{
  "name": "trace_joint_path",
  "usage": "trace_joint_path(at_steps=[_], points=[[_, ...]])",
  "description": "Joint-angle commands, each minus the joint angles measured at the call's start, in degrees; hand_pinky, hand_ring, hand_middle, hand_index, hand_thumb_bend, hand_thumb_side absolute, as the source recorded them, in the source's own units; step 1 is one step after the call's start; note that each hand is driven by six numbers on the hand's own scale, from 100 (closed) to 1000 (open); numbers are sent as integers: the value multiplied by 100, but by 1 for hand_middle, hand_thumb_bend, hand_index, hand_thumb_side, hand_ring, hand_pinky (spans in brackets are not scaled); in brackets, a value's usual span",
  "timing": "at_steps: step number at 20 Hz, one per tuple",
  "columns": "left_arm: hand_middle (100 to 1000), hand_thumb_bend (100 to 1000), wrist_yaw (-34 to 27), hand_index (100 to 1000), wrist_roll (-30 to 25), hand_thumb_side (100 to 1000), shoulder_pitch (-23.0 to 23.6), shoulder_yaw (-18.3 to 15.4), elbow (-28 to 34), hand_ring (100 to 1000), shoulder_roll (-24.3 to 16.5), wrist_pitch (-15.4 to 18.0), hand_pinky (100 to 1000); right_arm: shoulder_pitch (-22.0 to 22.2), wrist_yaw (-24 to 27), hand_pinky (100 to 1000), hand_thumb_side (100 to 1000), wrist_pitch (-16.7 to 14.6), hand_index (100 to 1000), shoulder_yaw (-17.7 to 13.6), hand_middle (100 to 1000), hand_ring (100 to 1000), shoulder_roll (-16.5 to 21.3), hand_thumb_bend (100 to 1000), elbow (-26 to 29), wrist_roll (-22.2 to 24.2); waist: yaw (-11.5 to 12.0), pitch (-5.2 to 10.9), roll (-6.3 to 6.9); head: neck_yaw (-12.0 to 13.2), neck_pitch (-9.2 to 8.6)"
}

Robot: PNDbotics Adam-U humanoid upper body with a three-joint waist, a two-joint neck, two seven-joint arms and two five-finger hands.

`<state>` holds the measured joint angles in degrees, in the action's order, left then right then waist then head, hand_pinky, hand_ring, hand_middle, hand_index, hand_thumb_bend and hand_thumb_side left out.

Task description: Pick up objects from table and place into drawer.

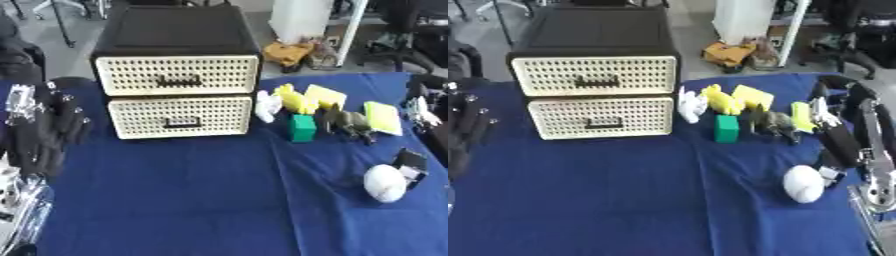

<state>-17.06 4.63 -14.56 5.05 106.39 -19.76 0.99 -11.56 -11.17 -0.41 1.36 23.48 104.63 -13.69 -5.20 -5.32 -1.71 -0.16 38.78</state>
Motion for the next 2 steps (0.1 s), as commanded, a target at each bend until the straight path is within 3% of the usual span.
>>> trace_joint_path(at_steps=[1, 2], points=[[100, 313, 34, 677, -5, 1000, -24, -70, 118, 100, -27, -1, 100, -44, 4, 497, 634, -22, 787, -31, 684, 587, 73, 100, 133, 39, 2, 42, 2, -9, 8], [100, 313, 37, 678, -12, 1000, -23, -69, 116, 100, -25, -1, 100, -41, 1, 497, 633, -27, 787, -35, 683, 587, 72, 100, 132, 46, -1, 41, -2, -17, 5]])
